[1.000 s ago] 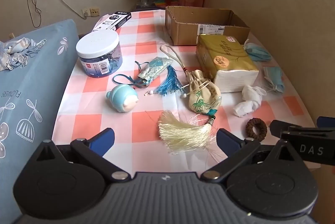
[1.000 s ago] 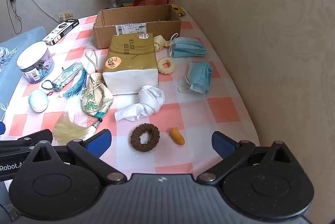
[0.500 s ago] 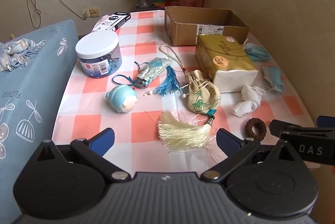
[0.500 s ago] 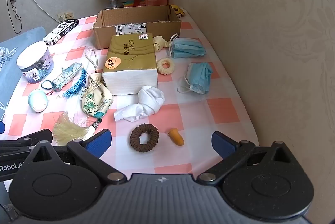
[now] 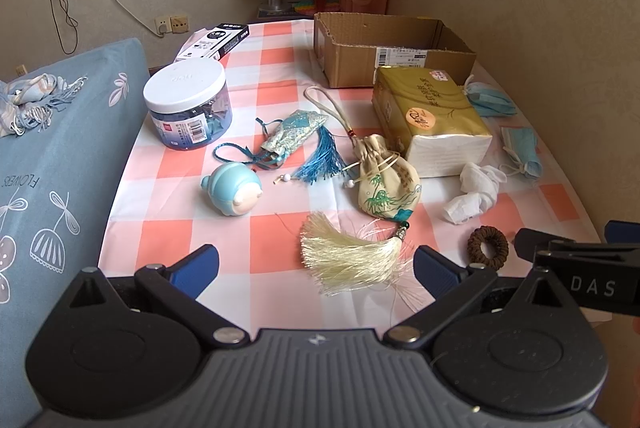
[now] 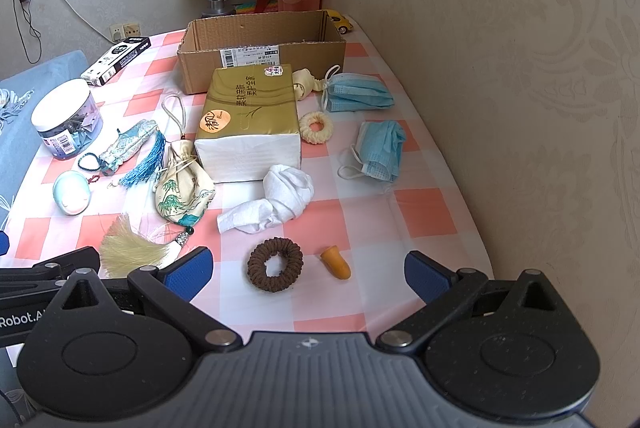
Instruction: Organize soft objects
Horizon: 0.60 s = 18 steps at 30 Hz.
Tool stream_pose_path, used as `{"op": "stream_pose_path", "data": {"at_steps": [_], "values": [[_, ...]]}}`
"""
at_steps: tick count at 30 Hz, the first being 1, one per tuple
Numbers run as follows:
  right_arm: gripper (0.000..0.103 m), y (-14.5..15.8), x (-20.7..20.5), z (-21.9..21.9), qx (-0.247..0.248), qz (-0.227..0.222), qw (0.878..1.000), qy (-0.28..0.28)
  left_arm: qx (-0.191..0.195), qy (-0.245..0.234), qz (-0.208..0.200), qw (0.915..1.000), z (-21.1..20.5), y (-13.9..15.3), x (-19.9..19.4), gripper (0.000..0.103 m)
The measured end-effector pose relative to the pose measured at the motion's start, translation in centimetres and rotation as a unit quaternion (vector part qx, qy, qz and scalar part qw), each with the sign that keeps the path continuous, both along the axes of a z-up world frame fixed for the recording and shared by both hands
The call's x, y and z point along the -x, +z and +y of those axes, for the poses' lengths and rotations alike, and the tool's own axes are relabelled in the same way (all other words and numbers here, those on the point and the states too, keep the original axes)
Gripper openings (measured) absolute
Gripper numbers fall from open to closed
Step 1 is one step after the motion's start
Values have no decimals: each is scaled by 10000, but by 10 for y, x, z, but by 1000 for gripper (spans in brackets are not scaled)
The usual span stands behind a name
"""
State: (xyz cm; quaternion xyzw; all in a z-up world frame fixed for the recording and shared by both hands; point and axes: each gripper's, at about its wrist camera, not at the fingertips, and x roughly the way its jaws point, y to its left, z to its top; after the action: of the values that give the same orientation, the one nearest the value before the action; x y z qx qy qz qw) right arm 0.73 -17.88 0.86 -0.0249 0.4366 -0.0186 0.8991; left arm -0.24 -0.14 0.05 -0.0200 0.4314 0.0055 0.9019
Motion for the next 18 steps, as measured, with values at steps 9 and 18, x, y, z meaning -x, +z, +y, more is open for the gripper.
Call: {"op": "stream_pose_path", "data": {"at_steps": [9, 18], "values": [[103, 0, -1, 1, 6, -2, 10000, -1, -5, -4, -6, 10000, 0, 0, 0, 102], [103, 0, -1, 1, 8, -4, 10000, 0, -12, -17, -1, 10000, -1, 1, -3, 102]]}}
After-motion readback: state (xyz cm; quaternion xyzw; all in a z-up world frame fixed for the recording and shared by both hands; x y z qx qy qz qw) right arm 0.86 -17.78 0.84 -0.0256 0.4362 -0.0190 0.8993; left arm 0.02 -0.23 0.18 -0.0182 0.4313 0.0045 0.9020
